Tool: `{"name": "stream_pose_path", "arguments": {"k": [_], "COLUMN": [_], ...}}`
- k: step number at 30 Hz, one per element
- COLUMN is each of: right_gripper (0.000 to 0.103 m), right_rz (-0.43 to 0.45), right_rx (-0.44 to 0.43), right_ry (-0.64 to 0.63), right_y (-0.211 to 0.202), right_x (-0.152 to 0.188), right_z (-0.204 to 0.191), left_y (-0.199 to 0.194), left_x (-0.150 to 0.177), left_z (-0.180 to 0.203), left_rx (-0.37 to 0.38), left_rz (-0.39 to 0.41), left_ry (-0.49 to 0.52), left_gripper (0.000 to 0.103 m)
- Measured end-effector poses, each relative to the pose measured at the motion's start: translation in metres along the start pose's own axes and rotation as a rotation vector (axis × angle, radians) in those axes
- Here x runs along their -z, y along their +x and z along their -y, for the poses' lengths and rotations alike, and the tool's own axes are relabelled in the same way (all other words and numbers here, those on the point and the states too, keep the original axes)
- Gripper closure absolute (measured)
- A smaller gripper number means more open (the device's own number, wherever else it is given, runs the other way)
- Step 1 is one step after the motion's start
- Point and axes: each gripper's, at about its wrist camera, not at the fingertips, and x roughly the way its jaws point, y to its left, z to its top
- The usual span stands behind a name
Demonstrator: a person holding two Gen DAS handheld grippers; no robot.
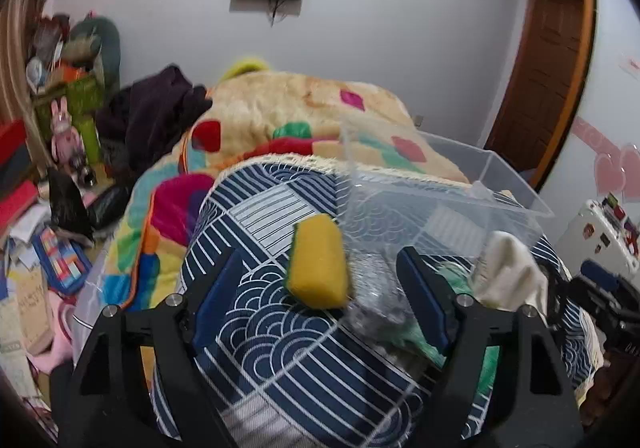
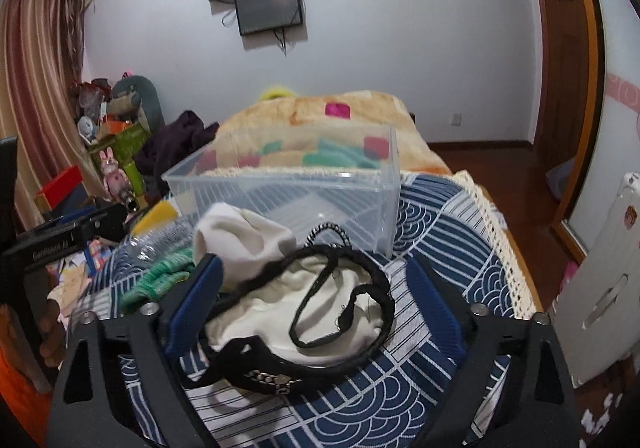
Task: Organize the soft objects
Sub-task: 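Grasp the yellow sponge with the left tool while the right tool grasps the black-strapped white mask, then carry the sponge into the clear box with the left tool while the right tool drops the mask in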
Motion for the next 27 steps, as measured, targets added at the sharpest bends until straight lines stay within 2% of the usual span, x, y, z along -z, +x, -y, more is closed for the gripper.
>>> {"name": "stream_pose_path", "arguments": {"k": [4,6,10,12,14,16,19,21,24,27], "right_gripper": [0.023,0.025,0.027,0.038,0.051,0.054,0.064,0.073,0.082,0.086], "right_rz": [-0.044,-0.071,-0.115,-0.141,-0.173,-0.195,-0.184,-0.175,-0.16,-0.121], "right_rx": [0.017,0.029,0.023,0.02,-0.012,-0.048,-0.045,-0.044,-0.052,-0.046], "right_ry": [0.028,0.045,0.087,0.094,0.102,0.122,0.124,0.143,0.16,0.161], "right_y": [0.015,0.022,0.032,0.036,0.041,0.043,0.038,0.035,0.027,0.016], "right_x": [0.002,0.004,0.01,0.013,0.018,0.02,0.02,0.02,0.021,0.017], "right_z": [0.01,0.016,0.025,0.026,0.025,0.024,0.024,0.026,0.028,0.027], "left_y": [0.022,0.033,0.048,0.049,0.049,0.05,0.05,0.048,0.044,0.038], "left_x": [-0.006,-0.008,-0.007,-0.006,-0.005,-0.004,-0.003,-0.002,0.0,0.002], "left_z": [-0.011,-0.014,-0.021,-0.022,-0.022,-0.019,-0.009,-0.005,-0.001,-0.002], "left_rx": [0.002,-0.036,-0.01,0.012,0.033,0.051,0.062,0.041,0.052,0.047], "left_rz": [-0.05,-0.071,-0.123,-0.131,-0.134,-0.143,-0.142,-0.131,-0.122,-0.115], "left_ry": [-0.048,-0.064,-0.103,-0.112,-0.113,-0.102,-0.059,-0.036,-0.028,-0.031], "left_gripper": [0.037,0.039,0.045,0.047,0.056,0.062,0.073,0.074,0.075,0.076]}}
